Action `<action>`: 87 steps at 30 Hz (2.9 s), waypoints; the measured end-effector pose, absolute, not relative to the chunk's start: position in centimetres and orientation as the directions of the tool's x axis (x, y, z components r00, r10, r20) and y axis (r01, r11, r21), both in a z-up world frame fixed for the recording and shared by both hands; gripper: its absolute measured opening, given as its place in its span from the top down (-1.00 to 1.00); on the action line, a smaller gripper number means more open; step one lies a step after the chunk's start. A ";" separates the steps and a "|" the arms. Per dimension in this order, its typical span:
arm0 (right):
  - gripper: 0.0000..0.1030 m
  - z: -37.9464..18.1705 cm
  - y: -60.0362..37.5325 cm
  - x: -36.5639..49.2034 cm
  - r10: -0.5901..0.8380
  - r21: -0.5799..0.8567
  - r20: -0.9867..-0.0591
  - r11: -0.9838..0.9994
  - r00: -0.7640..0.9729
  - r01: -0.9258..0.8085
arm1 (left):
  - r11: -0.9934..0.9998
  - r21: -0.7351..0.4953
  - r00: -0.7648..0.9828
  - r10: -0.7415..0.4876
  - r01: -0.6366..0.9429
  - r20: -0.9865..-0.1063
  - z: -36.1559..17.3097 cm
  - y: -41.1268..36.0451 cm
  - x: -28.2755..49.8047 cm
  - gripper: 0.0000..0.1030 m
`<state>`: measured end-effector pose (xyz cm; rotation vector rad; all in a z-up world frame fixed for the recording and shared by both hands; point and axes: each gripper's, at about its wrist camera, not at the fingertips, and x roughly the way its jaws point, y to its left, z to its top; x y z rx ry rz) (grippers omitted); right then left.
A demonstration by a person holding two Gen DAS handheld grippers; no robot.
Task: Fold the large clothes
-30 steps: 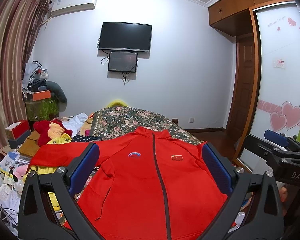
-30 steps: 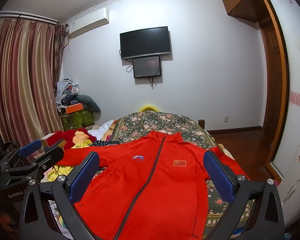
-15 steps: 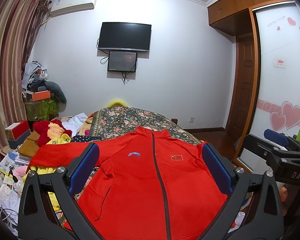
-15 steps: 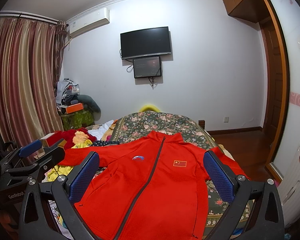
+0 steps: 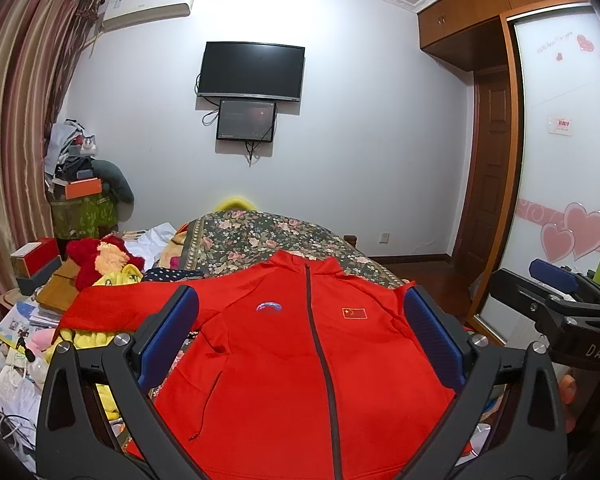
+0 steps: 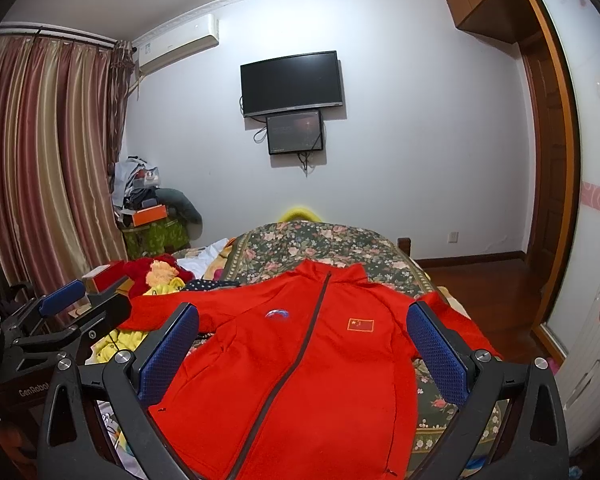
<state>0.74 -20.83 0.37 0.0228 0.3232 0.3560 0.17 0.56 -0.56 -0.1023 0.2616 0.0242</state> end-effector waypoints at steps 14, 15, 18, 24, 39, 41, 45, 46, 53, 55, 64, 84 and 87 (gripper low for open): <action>-1.00 0.1 -20.6 1.1 0.345 0.084 -0.320 0.938 0.883 -0.336 | 0.995 -0.091 0.964 0.007 -0.032 -0.266 -0.7 0.5 0.5 -1.00; -1.00 0.1 -20.5 1.2 0.346 0.085 -0.322 0.938 0.881 -0.337 | 0.996 -0.087 0.964 0.009 -0.033 -0.266 -0.8 0.5 0.5 -1.00; -1.00 -0.1 -20.3 1.4 0.344 0.088 -0.327 0.938 0.880 -0.335 | 0.996 -0.080 0.963 0.015 -0.038 -0.269 -0.9 0.3 0.6 -1.00; -1.00 -0.4 -20.1 2.1 0.350 0.099 -0.346 0.936 0.870 -0.337 | 0.996 -0.082 0.961 0.016 -0.041 -0.277 -1.0 0.6 1.1 -1.00; -1.00 -0.7 -17.3 9.0 0.315 0.052 -0.380 0.946 0.870 -0.320 | 0.992 -0.098 0.951 0.052 -0.086 -0.306 -2.5 4.7 7.0 -1.00; -1.00 -1.0 -16.7 11.0 0.309 0.049 -0.388 0.948 0.868 -0.316 | 0.988 -0.103 0.948 0.076 -0.113 -0.308 -3.0 6.1 8.4 -1.00; -1.00 -2.1 -15.3 15.8 0.280 0.032 -0.419 0.955 0.864 -0.294 | 0.982 -0.089 0.939 0.132 -0.168 -0.318 -4.5 9.4 11.6 -1.00; -1.00 -2.5 -14.9 17.2 0.271 0.023 -0.432 0.957 0.860 -0.290 | 0.980 -0.083 0.933 0.145 -0.182 -0.330 -4.9 10.3 12.5 -1.00; -1.00 -7.0 -12.5 25.9 0.187 -0.076 -0.512 0.962 0.839 -0.261 | 0.960 -0.052 0.860 0.221 -0.275 -0.459 -10.5 18.3 18.6 -1.00; -1.00 -8.8 -11.9 28.5 0.154 -0.110 -0.545 0.961 0.824 -0.253 | 0.950 -0.053 0.828 0.241 -0.309 -0.507 -12.6 20.6 20.1 -1.00; -1.00 -16.1 -11.1 35.9 0.095 -0.139 -0.665 0.959 0.741 -0.248 | 0.827 -0.298 0.682 0.133 -0.476 -0.719 -23.4 32.9 23.2 -1.00; -1.00 -19.1 -10.2 37.0 0.110 -0.140 -0.719 0.944 0.687 -0.298 | 0.547 -0.497 0.685 0.210 -0.674 -0.697 -26.9 47.4 22.5 -0.46; -1.00 -18.6 -10.3 36.7 0.105 -0.151 -0.707 0.944 0.700 -0.295 | 0.543 -0.426 0.635 0.284 -0.724 -0.718 -25.7 48.6 23.2 -0.31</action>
